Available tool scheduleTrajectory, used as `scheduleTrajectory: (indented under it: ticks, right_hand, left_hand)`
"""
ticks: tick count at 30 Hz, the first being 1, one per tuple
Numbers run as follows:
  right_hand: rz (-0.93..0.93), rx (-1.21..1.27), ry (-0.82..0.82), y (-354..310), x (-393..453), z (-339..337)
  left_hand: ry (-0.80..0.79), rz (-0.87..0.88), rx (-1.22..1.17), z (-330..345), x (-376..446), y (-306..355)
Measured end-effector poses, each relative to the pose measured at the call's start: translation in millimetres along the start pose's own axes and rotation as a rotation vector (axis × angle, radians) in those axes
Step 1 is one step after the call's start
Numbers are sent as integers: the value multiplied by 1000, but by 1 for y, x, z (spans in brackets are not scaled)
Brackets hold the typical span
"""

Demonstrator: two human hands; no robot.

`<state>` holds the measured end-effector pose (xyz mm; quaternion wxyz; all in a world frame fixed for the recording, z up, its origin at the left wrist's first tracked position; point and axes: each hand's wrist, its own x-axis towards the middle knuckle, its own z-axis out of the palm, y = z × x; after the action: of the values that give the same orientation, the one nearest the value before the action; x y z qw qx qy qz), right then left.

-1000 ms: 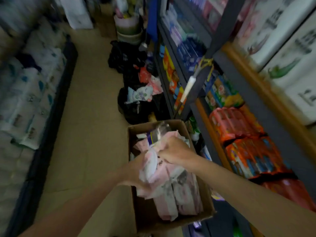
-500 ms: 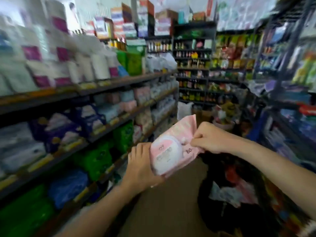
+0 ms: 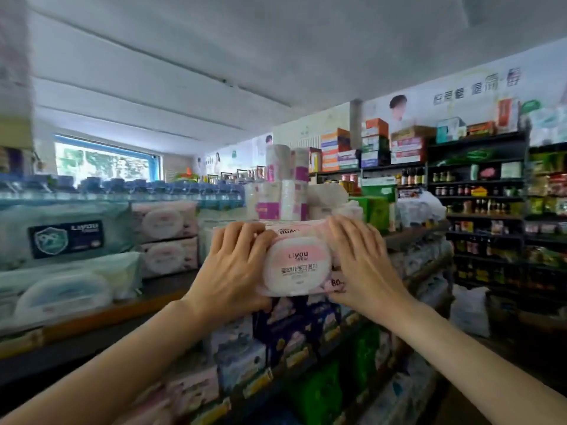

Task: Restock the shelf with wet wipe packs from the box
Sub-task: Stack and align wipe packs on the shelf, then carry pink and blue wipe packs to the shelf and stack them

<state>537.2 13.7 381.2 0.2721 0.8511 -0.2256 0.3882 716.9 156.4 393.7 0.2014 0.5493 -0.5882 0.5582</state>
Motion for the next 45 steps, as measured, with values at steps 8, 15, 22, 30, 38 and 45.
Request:
scheduleTrajectory:
  ticks: [8,15,22,30,38,45]
  right_hand:
    - [-153,116,202,-70,78,49]
    - [-143,113,422,-76,169,59]
    - [-106,164,430,-63,243,77]
    - [-398,178,122,-101,252,157]
    - [-479,310,132,-139,258,209]
    - [-581,176,-273,-146,241,251]
  left_hand:
    - [-126,-59,197,-3,-40,-92]
    - [-109,1,444,0,2,-163]
    - [-105,-58,639,22,42,-183]
    - [-747,-211,668,95,-14,-196]
    - [-1087,-378,584,111,-22,-215]
    - [-1253,-415,434,121,-19,-222]
